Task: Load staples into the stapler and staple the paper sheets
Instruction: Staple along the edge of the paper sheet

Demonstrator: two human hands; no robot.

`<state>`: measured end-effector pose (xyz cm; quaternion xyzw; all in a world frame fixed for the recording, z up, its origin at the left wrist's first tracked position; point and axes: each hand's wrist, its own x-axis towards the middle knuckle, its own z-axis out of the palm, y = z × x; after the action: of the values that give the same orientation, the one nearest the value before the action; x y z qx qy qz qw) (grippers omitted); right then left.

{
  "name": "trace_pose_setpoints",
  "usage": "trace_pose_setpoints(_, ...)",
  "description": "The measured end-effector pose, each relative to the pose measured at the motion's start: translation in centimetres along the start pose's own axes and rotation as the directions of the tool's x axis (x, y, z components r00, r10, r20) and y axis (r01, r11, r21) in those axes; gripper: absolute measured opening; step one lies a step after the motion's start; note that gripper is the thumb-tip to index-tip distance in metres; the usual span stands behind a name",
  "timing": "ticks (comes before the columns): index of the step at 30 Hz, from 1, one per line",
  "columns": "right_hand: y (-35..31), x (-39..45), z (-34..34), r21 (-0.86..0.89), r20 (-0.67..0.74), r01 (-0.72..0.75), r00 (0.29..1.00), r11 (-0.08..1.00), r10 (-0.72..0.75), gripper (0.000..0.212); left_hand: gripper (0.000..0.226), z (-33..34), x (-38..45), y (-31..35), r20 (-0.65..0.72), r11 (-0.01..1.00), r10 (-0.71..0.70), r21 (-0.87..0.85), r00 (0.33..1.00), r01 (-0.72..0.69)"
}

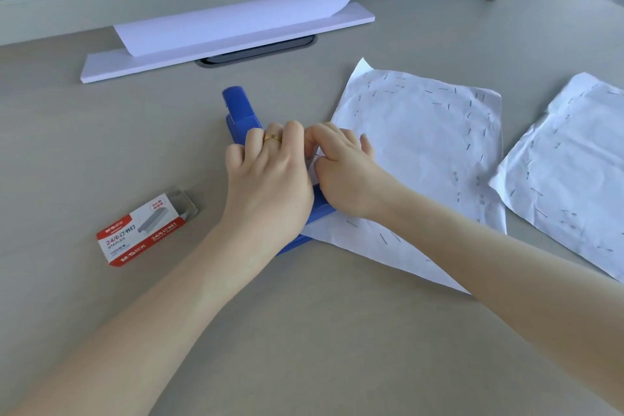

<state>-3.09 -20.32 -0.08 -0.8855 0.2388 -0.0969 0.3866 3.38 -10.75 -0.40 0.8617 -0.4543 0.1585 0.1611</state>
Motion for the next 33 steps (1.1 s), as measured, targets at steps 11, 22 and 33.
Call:
trace_pose_setpoints(11,0.6,-0.6,0.6,0.050,-0.035,-0.019,0.999,0.999,0.021,0.024,0.017,0.2,-0.1,0.0,0.045,0.997,0.077,0.029,0.996,-0.078)
trace_pose_setpoints(22,0.3,-0.3,0.6,0.034,-0.134,0.000,0.991,0.999,0.005,0.025,0.027,0.9,0.3,-0.1,-0.013,0.999,0.054,0.003,0.998,-0.054)
trace_pose_setpoints(33,2.1,-8.5,-2.6,-0.061,-0.257,-0.020,0.966,0.998,0.004,0.050,0.016,-0.7,-0.2,-0.5,-0.069,0.925,-0.202,-0.341,0.977,0.167)
